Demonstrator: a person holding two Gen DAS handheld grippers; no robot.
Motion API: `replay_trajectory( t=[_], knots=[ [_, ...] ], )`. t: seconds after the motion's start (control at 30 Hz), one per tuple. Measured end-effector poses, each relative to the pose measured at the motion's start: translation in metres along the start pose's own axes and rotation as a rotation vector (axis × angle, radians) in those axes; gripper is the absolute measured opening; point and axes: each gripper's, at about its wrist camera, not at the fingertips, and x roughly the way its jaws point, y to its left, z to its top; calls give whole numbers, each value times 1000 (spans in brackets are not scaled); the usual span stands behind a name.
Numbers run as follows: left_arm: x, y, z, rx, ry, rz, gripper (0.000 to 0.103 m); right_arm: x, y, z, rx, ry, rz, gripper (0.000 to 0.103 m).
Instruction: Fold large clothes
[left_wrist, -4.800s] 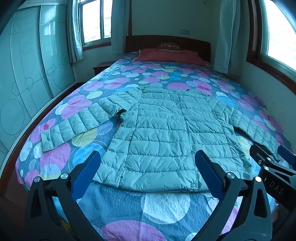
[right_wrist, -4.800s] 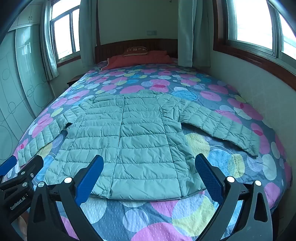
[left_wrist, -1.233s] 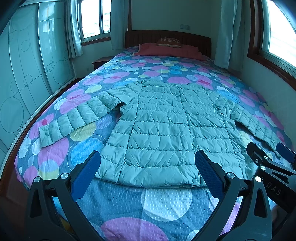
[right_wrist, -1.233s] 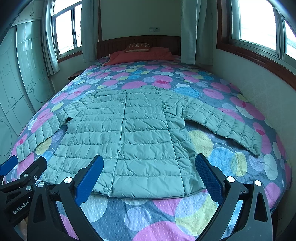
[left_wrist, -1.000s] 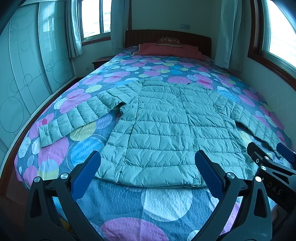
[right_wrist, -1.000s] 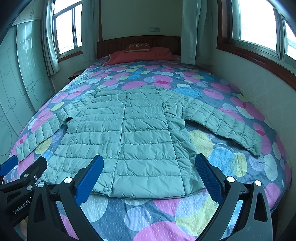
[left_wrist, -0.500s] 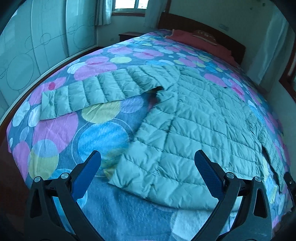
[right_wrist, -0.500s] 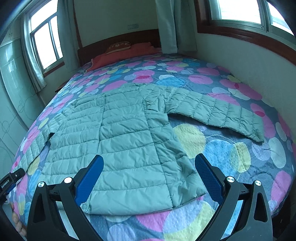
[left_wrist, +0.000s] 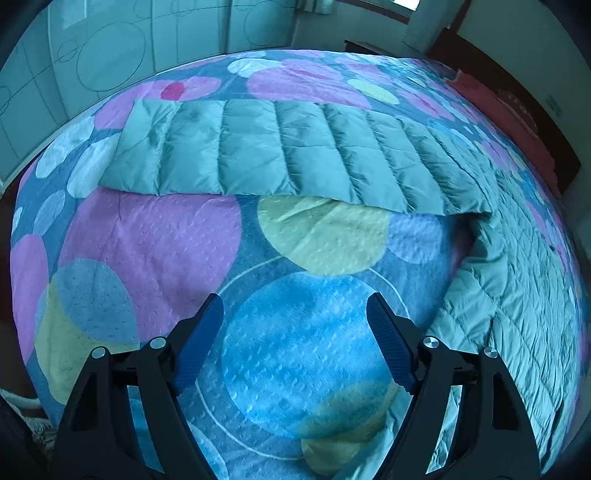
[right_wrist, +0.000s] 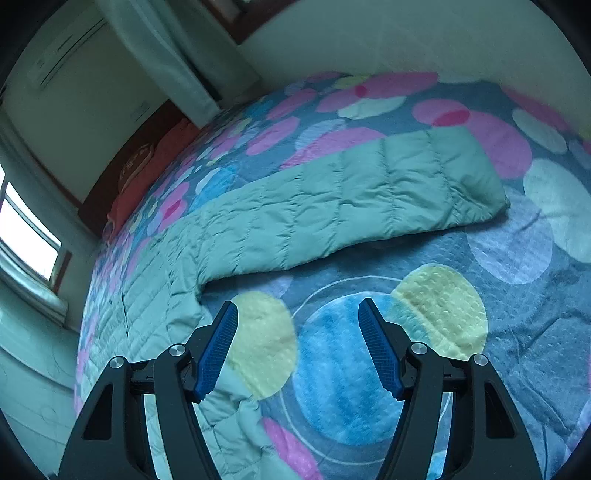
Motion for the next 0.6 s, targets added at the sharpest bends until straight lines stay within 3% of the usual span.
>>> replay_trajectory(
  t=[0.13,0.3,0.6],
  knots=[
    [7,15,7,-97,-36,40,80,15,-39,12,167,-11,28,67],
    [7,21,9,-144,-89,96,80,28,-74,24,323,-78,74,67],
    [6,27,1,-167,-182,130,81,27,-95,34,449,-252,131,67]
  ],
)
